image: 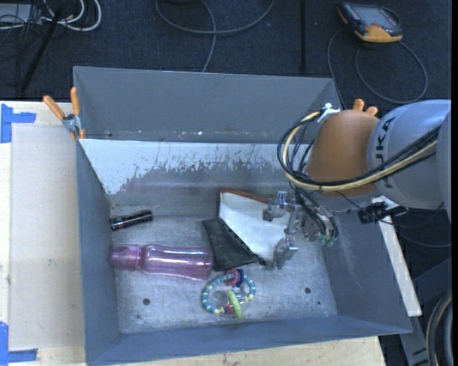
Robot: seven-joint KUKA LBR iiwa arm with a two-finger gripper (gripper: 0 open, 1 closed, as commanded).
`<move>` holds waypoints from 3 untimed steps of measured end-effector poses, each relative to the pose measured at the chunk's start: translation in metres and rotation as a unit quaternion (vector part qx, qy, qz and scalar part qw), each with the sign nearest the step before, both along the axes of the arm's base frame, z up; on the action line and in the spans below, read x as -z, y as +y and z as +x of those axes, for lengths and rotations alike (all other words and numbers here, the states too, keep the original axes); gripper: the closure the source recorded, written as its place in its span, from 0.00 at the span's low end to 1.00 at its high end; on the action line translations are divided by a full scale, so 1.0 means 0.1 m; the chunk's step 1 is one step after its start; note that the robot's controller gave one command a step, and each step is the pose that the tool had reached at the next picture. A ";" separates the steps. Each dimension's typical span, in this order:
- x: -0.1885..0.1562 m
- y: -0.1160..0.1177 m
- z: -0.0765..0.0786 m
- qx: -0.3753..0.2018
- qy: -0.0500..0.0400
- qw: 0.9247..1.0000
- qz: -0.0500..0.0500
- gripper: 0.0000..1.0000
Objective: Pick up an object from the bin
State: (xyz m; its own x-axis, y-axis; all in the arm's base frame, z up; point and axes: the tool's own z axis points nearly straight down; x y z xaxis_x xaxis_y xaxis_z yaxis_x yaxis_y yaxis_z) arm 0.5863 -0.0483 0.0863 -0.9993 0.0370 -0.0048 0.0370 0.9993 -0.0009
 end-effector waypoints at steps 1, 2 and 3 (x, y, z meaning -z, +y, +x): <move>-0.15 0.54 -0.17 0.044 0.003 0.999 0.001 0.00; 0.04 0.60 -0.19 0.102 -0.005 0.995 0.004 0.00; 0.06 0.78 -0.97 0.159 -0.017 0.987 0.003 1.00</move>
Offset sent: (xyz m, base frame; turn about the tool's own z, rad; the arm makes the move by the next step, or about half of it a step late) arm -0.0257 0.0552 -0.0163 0.2246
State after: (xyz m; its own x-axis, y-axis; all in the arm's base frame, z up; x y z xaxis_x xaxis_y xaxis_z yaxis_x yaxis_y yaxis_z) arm 0.4889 0.0295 0.0799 -0.9366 0.3484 -0.0360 0.3482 0.9373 0.0114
